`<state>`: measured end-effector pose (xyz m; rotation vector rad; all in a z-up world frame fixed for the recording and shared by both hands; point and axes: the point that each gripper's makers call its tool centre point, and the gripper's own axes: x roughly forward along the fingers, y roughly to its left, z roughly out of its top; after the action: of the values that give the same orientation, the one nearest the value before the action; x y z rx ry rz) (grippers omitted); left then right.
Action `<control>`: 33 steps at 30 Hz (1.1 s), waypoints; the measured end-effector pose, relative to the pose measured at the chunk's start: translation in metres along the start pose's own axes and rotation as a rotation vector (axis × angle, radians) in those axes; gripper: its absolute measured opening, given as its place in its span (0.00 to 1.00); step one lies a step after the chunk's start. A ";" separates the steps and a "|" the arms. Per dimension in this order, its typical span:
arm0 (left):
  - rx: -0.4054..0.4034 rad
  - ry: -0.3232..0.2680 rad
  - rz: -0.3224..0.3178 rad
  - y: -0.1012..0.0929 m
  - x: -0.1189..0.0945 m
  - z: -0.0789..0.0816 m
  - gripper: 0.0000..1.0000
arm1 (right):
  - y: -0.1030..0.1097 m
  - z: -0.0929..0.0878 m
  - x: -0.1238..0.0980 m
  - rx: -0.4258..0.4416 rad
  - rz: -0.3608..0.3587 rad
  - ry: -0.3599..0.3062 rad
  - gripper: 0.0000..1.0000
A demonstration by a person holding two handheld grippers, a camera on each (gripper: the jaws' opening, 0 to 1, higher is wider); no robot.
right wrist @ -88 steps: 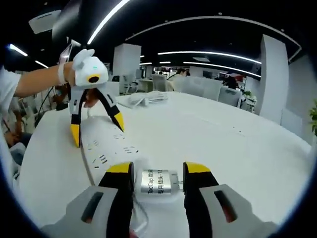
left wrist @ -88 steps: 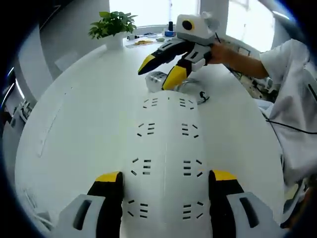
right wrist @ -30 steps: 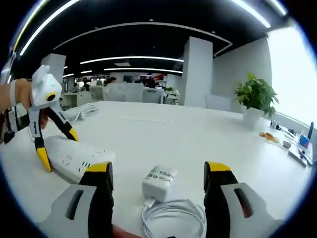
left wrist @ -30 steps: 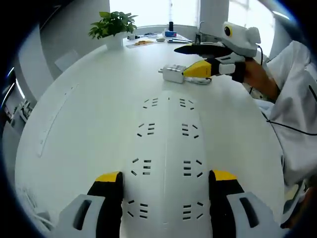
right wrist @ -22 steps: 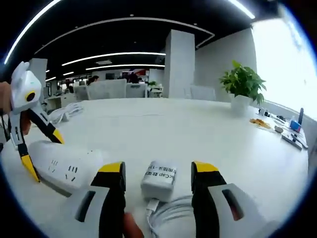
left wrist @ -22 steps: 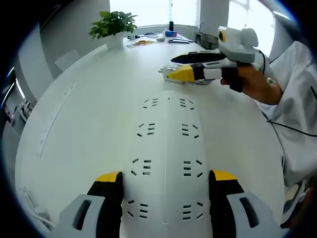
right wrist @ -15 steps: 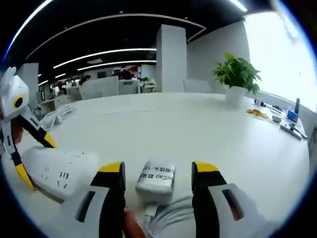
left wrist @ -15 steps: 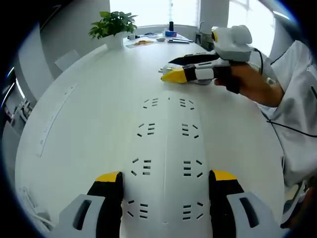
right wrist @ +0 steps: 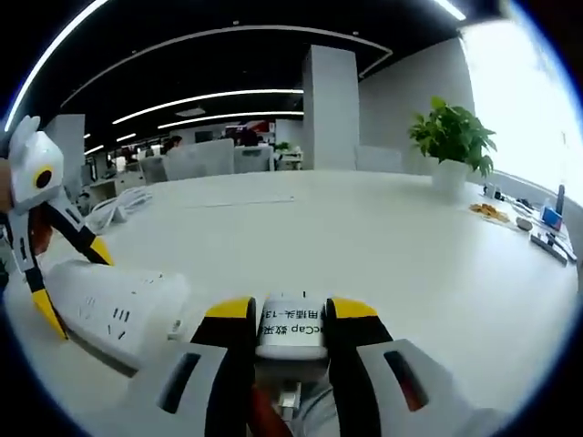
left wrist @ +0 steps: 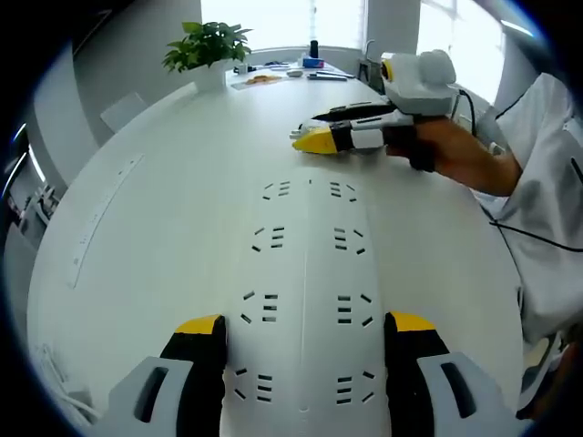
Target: Straighten the power strip on the desk, plug the charger into it
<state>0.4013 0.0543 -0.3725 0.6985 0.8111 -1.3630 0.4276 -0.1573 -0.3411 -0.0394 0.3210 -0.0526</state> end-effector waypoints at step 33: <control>-0.002 -0.009 0.001 0.000 0.000 0.000 0.72 | 0.032 -0.011 -0.018 -0.297 0.704 0.041 0.48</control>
<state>0.4015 0.0541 -0.3726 0.6905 0.8047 -1.3632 0.4088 -0.1246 -0.3477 -0.2172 0.3668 0.6939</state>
